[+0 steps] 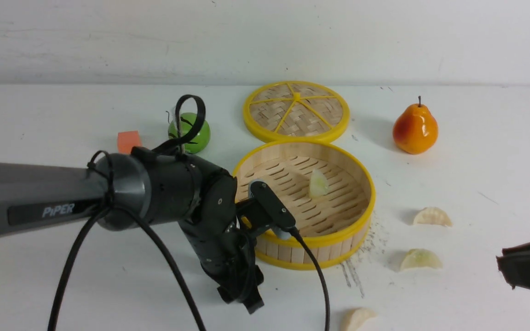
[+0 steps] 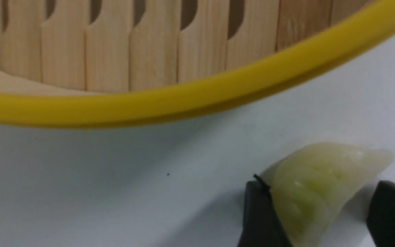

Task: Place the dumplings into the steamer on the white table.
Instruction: 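Reach for and grasp a dumpling on the table with the left gripper, then place the dumpling into the bamboo steamer basket with the left gripper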

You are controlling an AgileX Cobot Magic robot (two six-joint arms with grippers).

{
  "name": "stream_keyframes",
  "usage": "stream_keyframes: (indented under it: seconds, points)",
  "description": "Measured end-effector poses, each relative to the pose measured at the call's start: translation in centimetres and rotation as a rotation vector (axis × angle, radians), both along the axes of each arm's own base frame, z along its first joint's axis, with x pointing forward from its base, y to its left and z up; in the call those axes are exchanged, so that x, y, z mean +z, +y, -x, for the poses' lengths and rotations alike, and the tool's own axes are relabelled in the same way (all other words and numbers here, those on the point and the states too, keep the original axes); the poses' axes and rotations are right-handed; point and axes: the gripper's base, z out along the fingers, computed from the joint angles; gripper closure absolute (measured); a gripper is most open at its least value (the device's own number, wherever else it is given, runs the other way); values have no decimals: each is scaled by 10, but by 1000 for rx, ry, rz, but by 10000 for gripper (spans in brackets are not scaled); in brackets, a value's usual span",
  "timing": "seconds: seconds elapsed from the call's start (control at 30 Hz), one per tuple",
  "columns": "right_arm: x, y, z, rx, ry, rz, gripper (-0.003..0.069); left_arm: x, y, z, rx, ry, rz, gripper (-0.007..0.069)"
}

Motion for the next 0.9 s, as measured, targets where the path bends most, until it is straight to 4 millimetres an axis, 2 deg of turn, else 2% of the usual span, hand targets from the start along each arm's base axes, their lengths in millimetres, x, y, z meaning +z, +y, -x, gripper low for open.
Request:
stream_keyframes:
  seconds: [0.1, 0.27, 0.37, 0.4, 0.43, 0.47, 0.5, 0.6, 0.63, 0.7, 0.83, 0.87, 0.9]
  points:
    - [0, 0, 0, -1, -1, 4, 608, 0, 1, 3, 32, 41, -8, 440]
    - [0, 0, 0, -1, -2, 7, 608, 19, 8, 12, 72, 85, -21, 450]
    - [0, 0, 0, -1, -2, 7, 608, 59, 6, 10, 166, 31, 63, 450]
    - [0, 0, 0, -2, -3, 7, 608, 62, 5, 9, 188, 29, 75, 450]
    - [0, 0, 0, -2, -4, 6, 608, 78, 3, 5, 248, 4, 127, 450]
    - [0, 0, -1, -4, -8, 5, 606, 107, -3, -3, 350, -38, 224, 450]
    - [0, 0, -1, -4, -8, 5, 606, 119, -6, -8, 406, -50, 270, 450]
    - [0, 0, -1, -4, -8, 5, 606, 145, -15, -23, 495, -85, 361, 450]
    - [0, 0, -1, -4, -8, 5, 604, 149, -22, -35, 543, -82, 389, 450]
    - [0, -1, -1, -5, -9, 5, 601, 148, -30, -53, 582, -70, 409, 450]
    - [0, -1, -1, -5, -9, 5, 598, 116, -46, -92, 643, -11, 409, 450]
    - [0, -1, -1, -5, -9, 5, 597, 114, -47, -94, 644, -9, 408, 450]
    - [0, 0, -1, -4, -8, 5, 596, 102, -50, -102, 657, 2, 399, 450]
